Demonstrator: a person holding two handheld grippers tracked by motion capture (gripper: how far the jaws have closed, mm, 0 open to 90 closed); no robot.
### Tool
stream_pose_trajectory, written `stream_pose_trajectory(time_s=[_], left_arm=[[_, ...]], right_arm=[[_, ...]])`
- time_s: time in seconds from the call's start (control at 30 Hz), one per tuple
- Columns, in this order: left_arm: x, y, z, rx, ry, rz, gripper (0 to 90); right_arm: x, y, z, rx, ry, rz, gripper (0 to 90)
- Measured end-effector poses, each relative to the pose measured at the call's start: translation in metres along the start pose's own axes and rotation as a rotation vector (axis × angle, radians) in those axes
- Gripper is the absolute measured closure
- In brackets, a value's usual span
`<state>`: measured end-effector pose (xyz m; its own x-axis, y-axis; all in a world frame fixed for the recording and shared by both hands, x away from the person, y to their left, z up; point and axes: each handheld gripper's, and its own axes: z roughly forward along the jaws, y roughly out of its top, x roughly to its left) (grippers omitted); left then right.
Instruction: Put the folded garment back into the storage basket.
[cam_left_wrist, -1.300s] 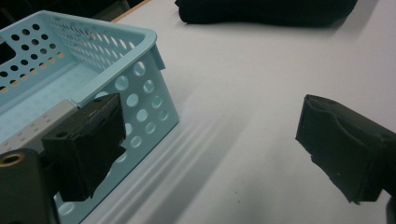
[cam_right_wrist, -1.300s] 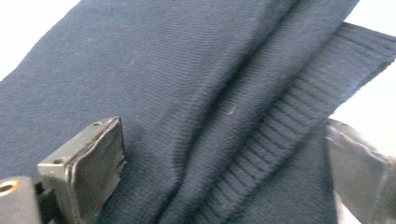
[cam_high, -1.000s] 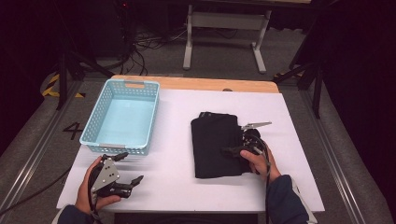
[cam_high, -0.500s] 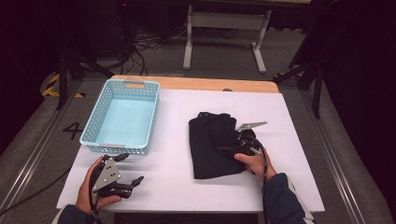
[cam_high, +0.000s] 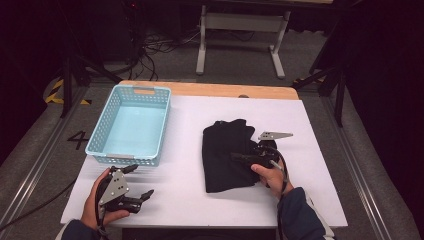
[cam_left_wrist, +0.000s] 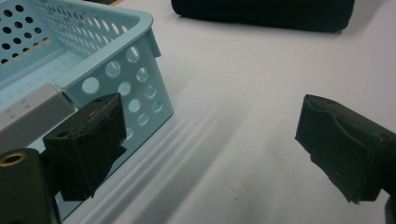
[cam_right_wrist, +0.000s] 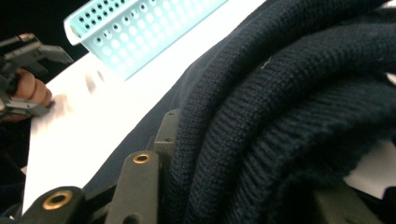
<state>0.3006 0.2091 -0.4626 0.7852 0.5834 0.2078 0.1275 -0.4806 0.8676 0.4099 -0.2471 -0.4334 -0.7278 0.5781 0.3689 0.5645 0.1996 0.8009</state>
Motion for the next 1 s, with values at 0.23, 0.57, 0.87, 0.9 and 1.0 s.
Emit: stream_pose_trajectory(time_s=[0.23,0.57,0.87,0.9,1.0], left_arm=[[0.0,-0.001,0.0,-0.005,0.0,-0.014,9.2],[0.0,-0.001,0.001,-0.002,-0.002,-0.01,9.1],[-0.003,0.001,0.002,0.011,-0.013,0.006,9.4],[-0.003,0.001,0.002,0.009,-0.013,0.009,9.4],[-0.003,0.001,0.002,0.007,-0.009,0.004,9.6]], right_arm=[[0.002,0.004,-0.009,-0.062,0.005,-0.014,61.0],[0.016,0.015,-0.027,-0.162,-0.065,-0.084,61.0],[0.023,0.017,-0.038,-0.173,-0.074,-0.121,61.0],[0.024,0.018,-0.038,-0.17,-0.072,-0.126,61.0],[0.028,0.019,-0.039,-0.166,-0.076,-0.138,61.1]])
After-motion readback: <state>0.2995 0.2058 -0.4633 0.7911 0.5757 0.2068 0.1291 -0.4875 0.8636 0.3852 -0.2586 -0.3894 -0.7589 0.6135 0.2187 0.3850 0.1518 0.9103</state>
